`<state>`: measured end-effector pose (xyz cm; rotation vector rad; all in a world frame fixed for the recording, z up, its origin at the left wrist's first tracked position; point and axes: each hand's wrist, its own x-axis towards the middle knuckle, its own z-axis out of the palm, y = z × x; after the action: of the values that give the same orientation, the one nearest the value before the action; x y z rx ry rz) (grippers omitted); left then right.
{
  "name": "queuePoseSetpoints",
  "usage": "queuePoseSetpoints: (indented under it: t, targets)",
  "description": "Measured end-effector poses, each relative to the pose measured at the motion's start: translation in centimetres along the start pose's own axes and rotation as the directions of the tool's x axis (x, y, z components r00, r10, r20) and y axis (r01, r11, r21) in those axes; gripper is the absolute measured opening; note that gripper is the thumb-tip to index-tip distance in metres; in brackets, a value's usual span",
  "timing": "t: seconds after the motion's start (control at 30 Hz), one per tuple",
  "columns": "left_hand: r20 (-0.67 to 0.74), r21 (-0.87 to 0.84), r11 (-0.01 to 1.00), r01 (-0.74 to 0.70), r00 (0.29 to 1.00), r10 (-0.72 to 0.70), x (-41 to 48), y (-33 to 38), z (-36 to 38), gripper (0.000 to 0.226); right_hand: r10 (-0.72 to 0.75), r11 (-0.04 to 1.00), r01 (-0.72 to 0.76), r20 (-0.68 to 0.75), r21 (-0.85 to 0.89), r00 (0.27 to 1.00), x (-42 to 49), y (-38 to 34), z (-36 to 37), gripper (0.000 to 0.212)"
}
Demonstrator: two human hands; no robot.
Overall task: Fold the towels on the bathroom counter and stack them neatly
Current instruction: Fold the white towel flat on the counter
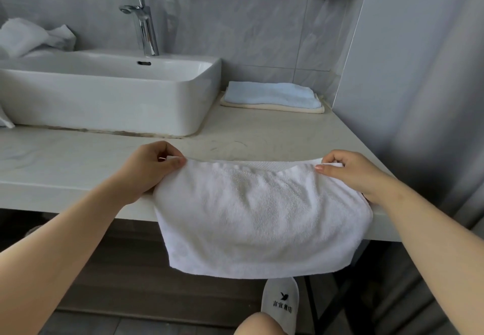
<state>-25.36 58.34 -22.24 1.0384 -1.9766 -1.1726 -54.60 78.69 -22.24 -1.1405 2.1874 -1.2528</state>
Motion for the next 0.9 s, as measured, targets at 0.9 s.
queuePoseSetpoints:
  t: [0.9]
  targets:
    - [0.176, 0.368, 0.771, -0.519, 0.853, 0.491, -4.8, -0.3, -3.8, 0.030, -0.186, 0.982, 0.175, -0.276, -0.065, 0.943, -8.9, -0.2, -1.2, 0.023]
